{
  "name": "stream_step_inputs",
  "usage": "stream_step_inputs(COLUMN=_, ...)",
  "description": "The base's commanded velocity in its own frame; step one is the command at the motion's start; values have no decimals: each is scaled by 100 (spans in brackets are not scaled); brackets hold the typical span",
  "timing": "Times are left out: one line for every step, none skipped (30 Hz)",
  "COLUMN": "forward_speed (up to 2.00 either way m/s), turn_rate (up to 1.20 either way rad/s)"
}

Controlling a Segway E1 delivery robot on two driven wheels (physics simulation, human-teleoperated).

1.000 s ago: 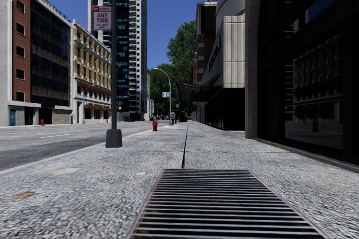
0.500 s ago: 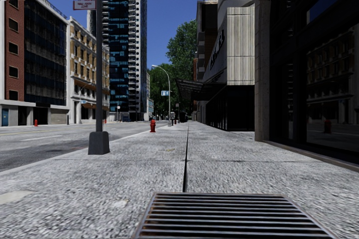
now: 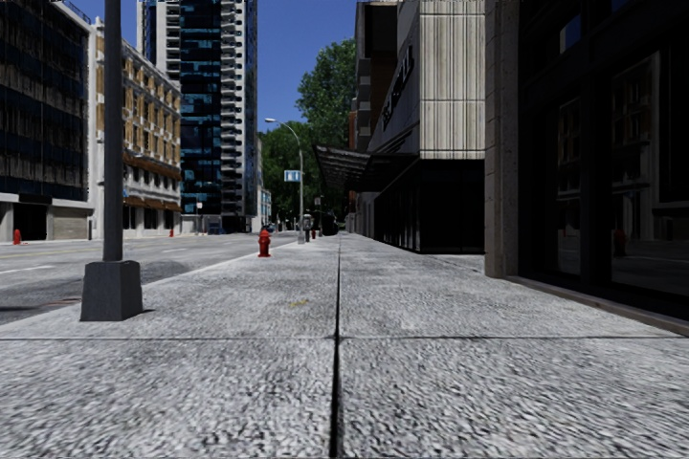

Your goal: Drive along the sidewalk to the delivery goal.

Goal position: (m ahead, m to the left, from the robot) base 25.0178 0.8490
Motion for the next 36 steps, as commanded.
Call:
stream_step_inputs(forward_speed=200, turn_rate=-14)
stream_step_inputs(forward_speed=200, turn_rate=0)
stream_step_inputs(forward_speed=200, turn_rate=0)
stream_step_inputs(forward_speed=200, turn_rate=0)
stream_step_inputs(forward_speed=200, turn_rate=0)
stream_step_inputs(forward_speed=200, turn_rate=0)
stream_step_inputs(forward_speed=200, turn_rate=0)
stream_step_inputs(forward_speed=200, turn_rate=0)
stream_step_inputs(forward_speed=200, turn_rate=0)
stream_step_inputs(forward_speed=200, turn_rate=0)
stream_step_inputs(forward_speed=200, turn_rate=0)
stream_step_inputs(forward_speed=200, turn_rate=0)
stream_step_inputs(forward_speed=200, turn_rate=0)
stream_step_inputs(forward_speed=200, turn_rate=0)
stream_step_inputs(forward_speed=200, turn_rate=0)
stream_step_inputs(forward_speed=200, turn_rate=0)
stream_step_inputs(forward_speed=200, turn_rate=0)
stream_step_inputs(forward_speed=200, turn_rate=0)
stream_step_inputs(forward_speed=200, turn_rate=0)
stream_step_inputs(forward_speed=200, turn_rate=0)
stream_step_inputs(forward_speed=200, turn_rate=0)
stream_step_inputs(forward_speed=200, turn_rate=13)
stream_step_inputs(forward_speed=200, turn_rate=13)
stream_step_inputs(forward_speed=200, turn_rate=35)
stream_step_inputs(forward_speed=200, turn_rate=44)
stream_step_inputs(forward_speed=200, turn_rate=46)
stream_step_inputs(forward_speed=200, turn_rate=46)
stream_step_inputs(forward_speed=200, turn_rate=39)
stream_step_inputs(forward_speed=200, turn_rate=0)
stream_step_inputs(forward_speed=200, turn_rate=0)
stream_step_inputs(forward_speed=200, turn_rate=0)
stream_step_inputs(forward_speed=200, turn_rate=0)
stream_step_inputs(forward_speed=200, turn_rate=0)
stream_step_inputs(forward_speed=200, turn_rate=0)
stream_step_inputs(forward_speed=200, turn_rate=0)
stream_step_inputs(forward_speed=200, turn_rate=0)
